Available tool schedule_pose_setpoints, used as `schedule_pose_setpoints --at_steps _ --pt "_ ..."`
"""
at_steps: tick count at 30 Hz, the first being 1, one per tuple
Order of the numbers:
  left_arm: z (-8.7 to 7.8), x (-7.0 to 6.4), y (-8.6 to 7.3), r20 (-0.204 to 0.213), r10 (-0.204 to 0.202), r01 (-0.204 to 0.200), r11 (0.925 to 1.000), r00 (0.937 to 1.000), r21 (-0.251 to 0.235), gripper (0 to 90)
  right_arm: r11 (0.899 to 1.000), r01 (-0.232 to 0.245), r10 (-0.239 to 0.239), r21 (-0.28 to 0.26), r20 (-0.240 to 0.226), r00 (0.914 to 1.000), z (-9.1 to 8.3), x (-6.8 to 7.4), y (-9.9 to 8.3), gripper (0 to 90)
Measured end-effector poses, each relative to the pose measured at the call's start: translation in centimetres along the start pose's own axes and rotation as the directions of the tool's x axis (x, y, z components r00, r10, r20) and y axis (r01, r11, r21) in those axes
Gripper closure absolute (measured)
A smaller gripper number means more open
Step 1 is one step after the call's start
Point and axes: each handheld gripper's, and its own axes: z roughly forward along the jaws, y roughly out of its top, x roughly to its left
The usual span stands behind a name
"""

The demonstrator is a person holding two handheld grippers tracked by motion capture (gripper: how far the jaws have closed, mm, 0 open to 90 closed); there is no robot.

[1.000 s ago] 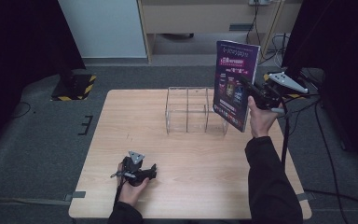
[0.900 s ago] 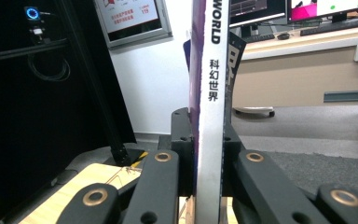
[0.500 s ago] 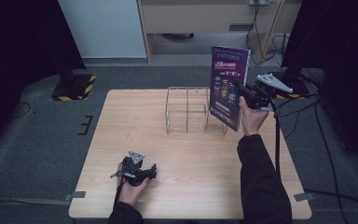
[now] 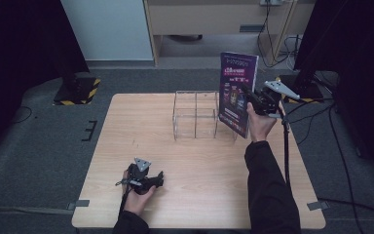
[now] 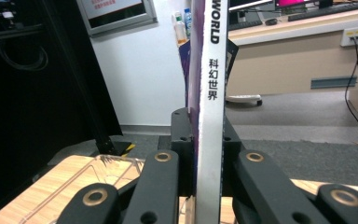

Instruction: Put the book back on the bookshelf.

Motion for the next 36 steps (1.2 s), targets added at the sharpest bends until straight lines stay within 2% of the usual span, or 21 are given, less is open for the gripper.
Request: schedule_pose_setpoints --at_steps 5,10,18,20,24,28,36 --pt "0.0 0.0 0.0 0.000 0.000 0.000 1.0000 1.0000 0.000 13.3 1.000 0.019 -0.019 0.011 0.017 0.9997 0.1 -0.1 -0.6 82.9" --pt "0.0 0.0 0.0 0.000 0.000 0.000 1.0000 1.0000 0.000 13.3 1.000 0.007 -0.007 0.013 0.028 0.9996 0.2 -0.3 -1.5 82.8" --pt "0.0 0.0 0.0 0.000 0.000 0.000 1.0000 1.0000 0.000 13.3 0.999 0.038 -0.038 0.024 0.023 0.9990 0.3 0.3 -2.1 82.8" --pt "0.0 0.0 0.0 0.000 0.000 0.000 1.0000 1.0000 0.000 13.3 0.999 0.033 -0.034 0.020 0.020 0.9992 0.3 0.4 -2.4 82.8" --pt "0.0 0.0 0.0 0.000 0.000 0.000 1.0000 1.0000 0.000 13.3 0.999 0.034 -0.035 0.028 0.018 0.9992 0.1 0.4 -3.2 82.8" --pt "0.0 0.0 0.0 0.000 0.000 0.000 1.0000 1.0000 0.000 13.3 0.998 0.056 -0.056 0.038 0.017 0.9983 -0.1 0.4 -3.7 82.7" --pt "0.0 0.0 0.0 -0.001 -0.001 0.001 1.0000 1.0000 0.000 13.3 0.998 0.054 -0.055 0.034 0.019 0.9983 -0.5 0.2 -4.4 82.6"
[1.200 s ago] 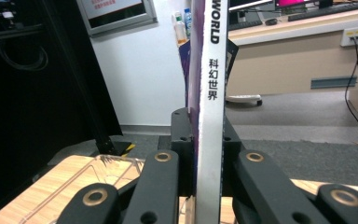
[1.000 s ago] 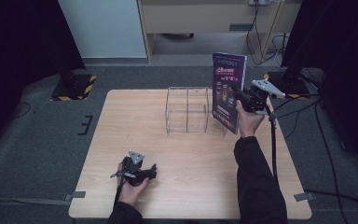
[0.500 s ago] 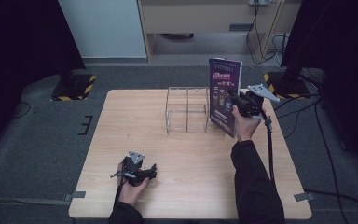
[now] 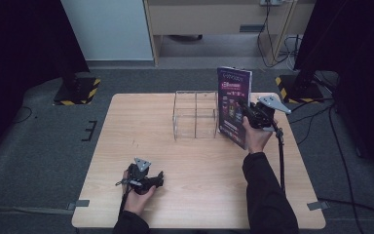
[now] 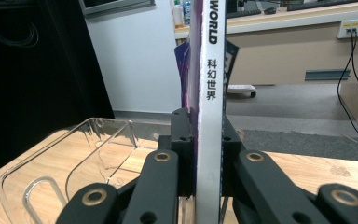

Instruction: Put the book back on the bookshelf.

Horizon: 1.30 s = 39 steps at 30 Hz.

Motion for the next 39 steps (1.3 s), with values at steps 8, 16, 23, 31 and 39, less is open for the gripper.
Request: schedule_pose_setpoints --at_steps 8,16,23,31,39 --pt "0.0 0.0 0.0 0.000 0.000 0.000 1.0000 1.0000 0.000 13.3 1.000 0.020 -0.020 0.013 -0.017 0.9997 -0.9 0.2 -0.4 82.2" --pt "0.0 0.0 0.0 -0.002 -0.001 0.001 1.0000 1.0000 0.000 13.3 0.997 0.046 -0.045 0.058 -0.014 0.9989 -2.6 0.1 -0.5 81.6" --pt "0.0 0.0 0.0 -0.003 -0.002 0.002 1.0000 1.0000 0.000 13.3 0.992 0.034 -0.031 0.120 -0.027 0.9991 -4.7 -0.3 -0.9 81.3" --pt "0.0 0.0 0.0 -0.002 -0.003 0.003 1.0000 1.0000 0.000 13.3 0.986 0.017 -0.011 0.168 -0.034 0.9994 -7.1 -0.3 -2.3 81.1" --pt "0.0 -0.1 0.0 -0.003 -0.003 0.003 1.0000 1.0000 0.001 13.2 0.977 0.007 0.005 0.213 -0.053 0.9986 -8.7 -0.2 -3.7 80.7"
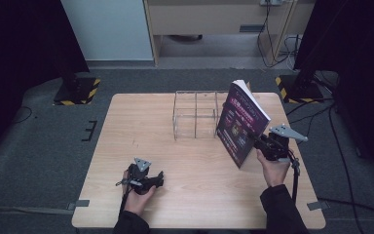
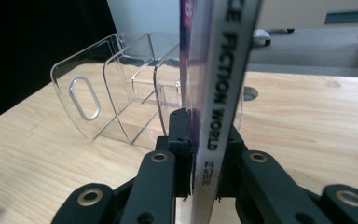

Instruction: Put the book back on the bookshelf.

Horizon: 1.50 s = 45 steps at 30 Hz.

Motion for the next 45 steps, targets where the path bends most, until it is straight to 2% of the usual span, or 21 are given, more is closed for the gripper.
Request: schedule_pose_setpoints --at_steps 4,9,13,18,24,30,38,45 --pt "0.0 0.0 0.0 0.000 0.000 0.000 1.0000 1.0000 0.000 13.2 1.000 -0.001 0.001 -0.005 -0.012 0.9999 -0.3 0.1 0.2 80.2" --pt "0.0 0.0 0.0 0.000 0.000 0.000 1.0000 1.0000 0.000 13.2 0.999 0.020 -0.021 -0.025 -0.017 0.9996 -0.2 0.5 1.4 78.2" --pt "0.0 0.0 0.0 0.000 0.000 0.000 1.0000 1.0000 0.000 13.2 0.999 0.012 -0.013 -0.044 -0.016 0.9998 -0.1 0.7 2.6 77.7" --pt "0.0 0.0 0.0 0.000 0.000 0.000 1.0000 1.0000 0.000 13.2 1.000 0.000 0.000 -0.030 -0.003 1.0000 0.1 0.5 3.6 79.8" --pt "0.0 0.0 0.0 0.000 0.000 0.000 1.0000 1.0000 0.000 13.1 1.000 -0.002 0.002 -0.011 0.010 0.9999 0.1 0.1 3.9 82.1" --pt "0.0 0.0 0.0 0.001 0.000 0.000 1.0000 1.0000 0.000 13.1 0.999 0.038 -0.037 -0.030 0.010 0.9993 0.2 0.9 4.1 82.5" --pt "0.0 0.0 0.0 0.001 0.002 -0.002 1.0000 1.0000 0.001 13.0 0.996 0.077 -0.075 -0.042 0.031 0.9967 2.0 1.7 5.6 82.7" --pt "0.0 0.0 0.0 0.001 0.003 -0.003 1.0000 1.0000 0.002 13.0 0.994 0.070 -0.064 -0.080 0.073 0.9953 4.0 1.7 6.5 82.7"
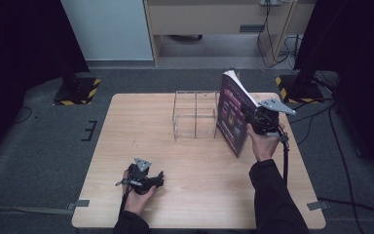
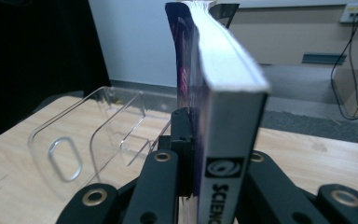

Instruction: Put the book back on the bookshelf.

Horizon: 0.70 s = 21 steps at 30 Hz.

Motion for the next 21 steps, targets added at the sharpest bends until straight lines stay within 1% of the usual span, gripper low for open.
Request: schedule_pose_setpoints --at_steps 6,9,13,14,16,21 --pt "0.0 0.0 0.0 0.000 -0.001 0.001 1.0000 1.0000 0.000 13.0 0.999 -0.015 0.018 -0.045 0.056 0.9983 1.4 -0.5 -0.2 82.7" --pt "0.0 0.0 0.0 0.001 0.000 0.000 1.0000 1.0000 0.000 12.9 0.998 -0.022 0.026 -0.057 0.066 0.9975 1.9 -0.7 -0.5 82.7" --pt "0.0 0.0 0.0 0.000 -0.001 0.001 1.0000 1.0000 0.000 12.9 0.997 -0.035 0.041 -0.069 0.083 0.9957 2.3 -0.7 -1.1 82.6" --pt "0.0 0.0 0.0 0.000 -0.003 0.003 1.0000 1.0000 -0.002 12.9 0.997 -0.035 0.040 -0.064 0.085 0.9955 2.4 -0.7 -1.3 82.6" --pt "0.0 0.0 0.0 0.001 -0.002 0.002 1.0000 1.0000 -0.002 12.9 0.997 -0.028 0.035 -0.074 0.094 0.9950 2.3 -0.6 -1.5 82.6" --pt "0.0 0.0 0.0 0.001 -0.002 0.002 1.0000 1.0000 -0.002 12.9 0.998 -0.010 0.018 -0.066 0.113 0.9934 2.1 -0.2 -1.5 82.4"
